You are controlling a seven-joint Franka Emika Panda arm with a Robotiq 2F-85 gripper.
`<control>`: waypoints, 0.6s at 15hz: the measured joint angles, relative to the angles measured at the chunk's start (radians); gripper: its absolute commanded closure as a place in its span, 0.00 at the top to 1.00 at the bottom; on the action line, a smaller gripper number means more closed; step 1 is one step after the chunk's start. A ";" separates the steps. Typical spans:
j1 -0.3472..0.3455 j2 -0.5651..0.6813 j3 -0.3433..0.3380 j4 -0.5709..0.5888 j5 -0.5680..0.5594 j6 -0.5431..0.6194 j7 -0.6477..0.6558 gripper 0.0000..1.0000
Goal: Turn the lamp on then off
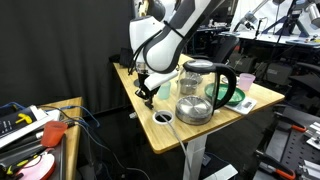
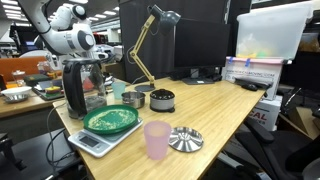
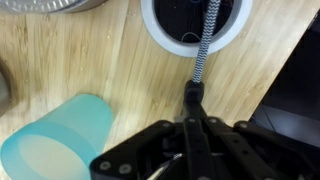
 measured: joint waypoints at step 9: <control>0.000 0.017 0.003 0.005 0.000 -0.001 -0.001 0.00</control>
